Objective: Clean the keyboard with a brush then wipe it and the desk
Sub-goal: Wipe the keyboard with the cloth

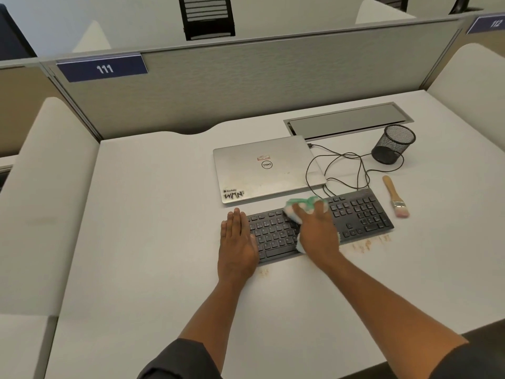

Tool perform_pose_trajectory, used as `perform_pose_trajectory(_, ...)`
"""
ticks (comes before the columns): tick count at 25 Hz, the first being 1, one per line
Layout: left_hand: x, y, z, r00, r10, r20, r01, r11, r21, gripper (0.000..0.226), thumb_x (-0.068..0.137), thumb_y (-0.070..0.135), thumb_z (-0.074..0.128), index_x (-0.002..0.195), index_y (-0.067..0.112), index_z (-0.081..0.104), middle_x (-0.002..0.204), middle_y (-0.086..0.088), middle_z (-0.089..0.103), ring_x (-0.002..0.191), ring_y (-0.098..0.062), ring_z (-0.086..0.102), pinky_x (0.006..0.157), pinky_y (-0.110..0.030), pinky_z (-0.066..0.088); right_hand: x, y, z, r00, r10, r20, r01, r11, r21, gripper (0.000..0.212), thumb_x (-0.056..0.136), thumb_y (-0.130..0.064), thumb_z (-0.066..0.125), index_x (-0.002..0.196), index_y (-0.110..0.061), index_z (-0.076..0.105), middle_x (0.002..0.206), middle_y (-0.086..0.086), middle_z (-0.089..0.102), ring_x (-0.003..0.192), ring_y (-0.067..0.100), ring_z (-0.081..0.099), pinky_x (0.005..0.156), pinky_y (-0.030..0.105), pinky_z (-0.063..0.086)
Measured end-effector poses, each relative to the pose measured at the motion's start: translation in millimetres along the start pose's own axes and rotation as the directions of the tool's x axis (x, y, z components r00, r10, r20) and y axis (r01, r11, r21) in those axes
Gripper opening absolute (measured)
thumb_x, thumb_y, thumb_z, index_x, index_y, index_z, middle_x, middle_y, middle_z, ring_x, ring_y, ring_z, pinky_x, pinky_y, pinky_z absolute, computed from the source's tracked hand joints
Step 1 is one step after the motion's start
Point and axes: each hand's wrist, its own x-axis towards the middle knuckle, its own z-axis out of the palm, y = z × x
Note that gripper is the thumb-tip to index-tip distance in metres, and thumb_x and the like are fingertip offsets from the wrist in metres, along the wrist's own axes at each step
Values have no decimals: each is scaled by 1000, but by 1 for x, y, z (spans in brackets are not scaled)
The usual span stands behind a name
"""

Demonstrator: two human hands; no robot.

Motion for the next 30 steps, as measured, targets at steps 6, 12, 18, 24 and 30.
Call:
perform_pose_trajectory(6,-1,0,-1,1000,5,8,-5,1000,6,72,97,36,7,160,2,16,169,-14,9,157,-26,3,126,-37,-5,-50,-11,9,987,-152,57,154,988,-21,55,89,-8,58,137,-34,54,140,19,42,99,35,53,68,40,56)
perform_pose_trajectory(12,-1,0,0,1000,7,13,-7,1000,14,72,97,36,5,161,3,14,170,-13,7,157,-25,1,126,-37,-7,-22,57,-16,996,83,23,-81,995,-60,53,97,-13,49,145,-36,46,145,17,31,114,35,48,84,39,55)
perform_pose_trajectory(18,-1,0,1,1000,5,1,-5,1000,14,71,98,35,7,160,2,16,169,-14,9,157,-26,4,126,-37,-6,-19,18,-8,992,118,33,-118,993,6,53,99,-12,45,147,-33,43,150,17,25,120,38,45,91,41,51)
perform_pose_trajectory(24,-2,-3,2,1000,17,-6,-17,1000,4,72,98,37,8,160,2,17,169,-15,10,157,-26,5,126,-36,-7,-66,-30,3,976,-159,150,157,987,25,56,96,-13,45,144,-41,42,151,11,25,118,34,43,89,41,50)
perform_pose_trajectory(30,-3,-2,1,1000,16,5,-16,1000,3,74,96,38,2,161,3,10,170,-13,3,157,-24,-2,125,-35,-12,-52,54,-22,995,34,95,-23,993,-117,54,97,-14,43,144,-40,45,148,13,27,116,34,46,84,40,53)
